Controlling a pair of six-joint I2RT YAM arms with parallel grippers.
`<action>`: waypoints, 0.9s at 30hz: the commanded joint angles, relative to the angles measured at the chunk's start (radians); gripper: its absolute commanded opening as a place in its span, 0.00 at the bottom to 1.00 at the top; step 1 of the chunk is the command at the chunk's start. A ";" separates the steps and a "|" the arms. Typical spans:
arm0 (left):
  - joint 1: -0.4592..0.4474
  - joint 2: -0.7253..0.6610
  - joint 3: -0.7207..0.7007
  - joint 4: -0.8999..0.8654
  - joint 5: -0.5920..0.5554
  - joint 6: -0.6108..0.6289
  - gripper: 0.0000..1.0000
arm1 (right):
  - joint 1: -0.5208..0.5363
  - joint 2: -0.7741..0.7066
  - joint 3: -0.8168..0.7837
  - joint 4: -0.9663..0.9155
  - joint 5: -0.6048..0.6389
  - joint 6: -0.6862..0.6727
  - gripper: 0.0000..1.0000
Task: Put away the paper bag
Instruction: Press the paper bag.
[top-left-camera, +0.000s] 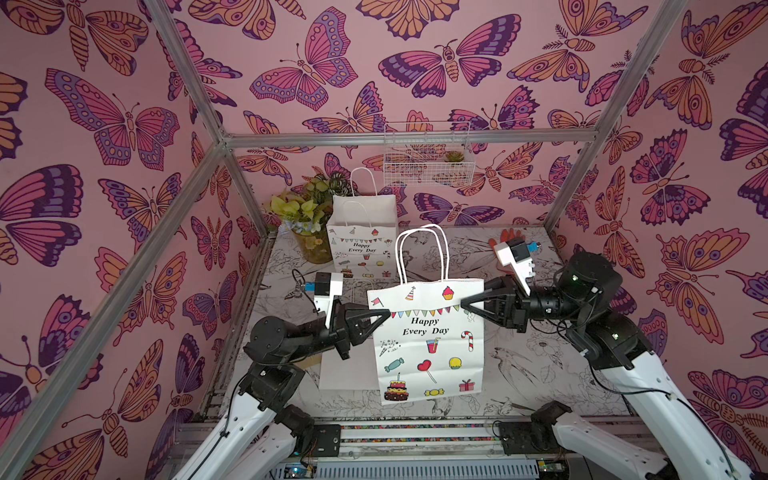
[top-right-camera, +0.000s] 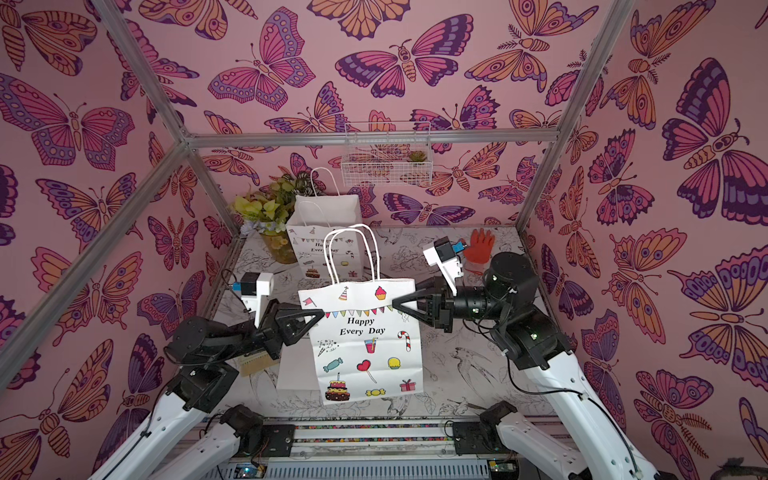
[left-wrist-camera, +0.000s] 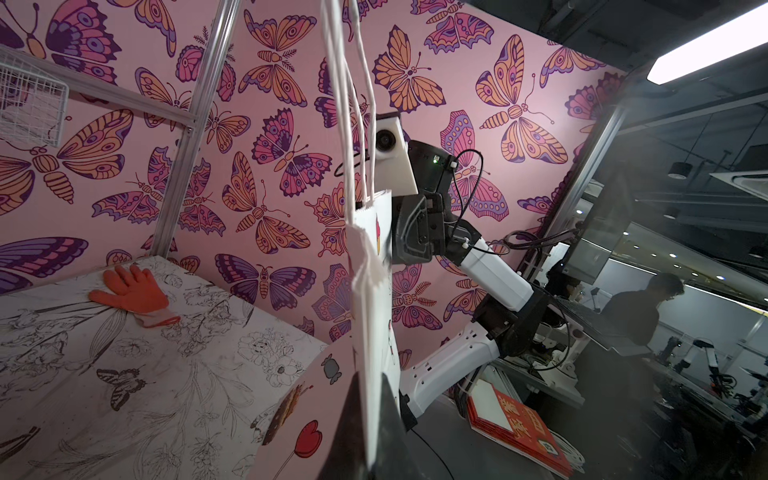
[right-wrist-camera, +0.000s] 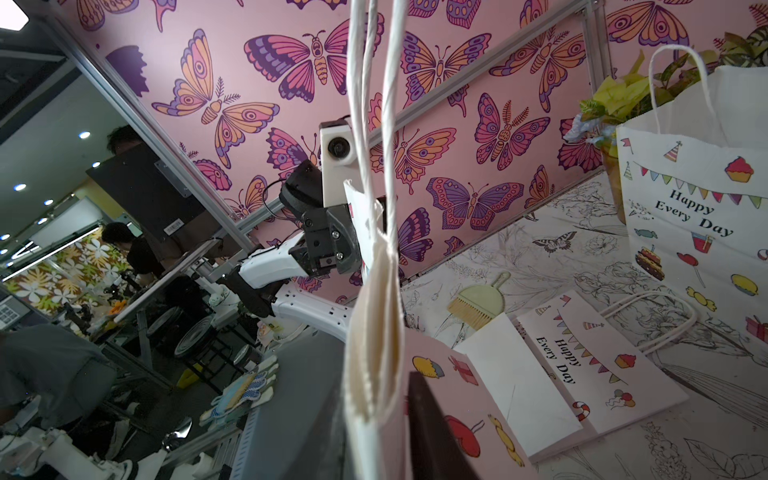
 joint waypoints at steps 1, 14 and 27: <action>-0.001 -0.023 -0.003 0.043 -0.053 -0.007 0.00 | 0.006 -0.023 -0.054 0.065 -0.052 0.058 0.55; -0.001 0.006 -0.016 0.171 -0.036 -0.100 0.00 | 0.067 -0.038 -0.123 0.109 -0.044 0.077 0.41; 0.004 -0.055 0.033 -0.071 -0.044 0.026 0.00 | 0.070 -0.067 -0.073 -0.033 0.036 -0.009 0.00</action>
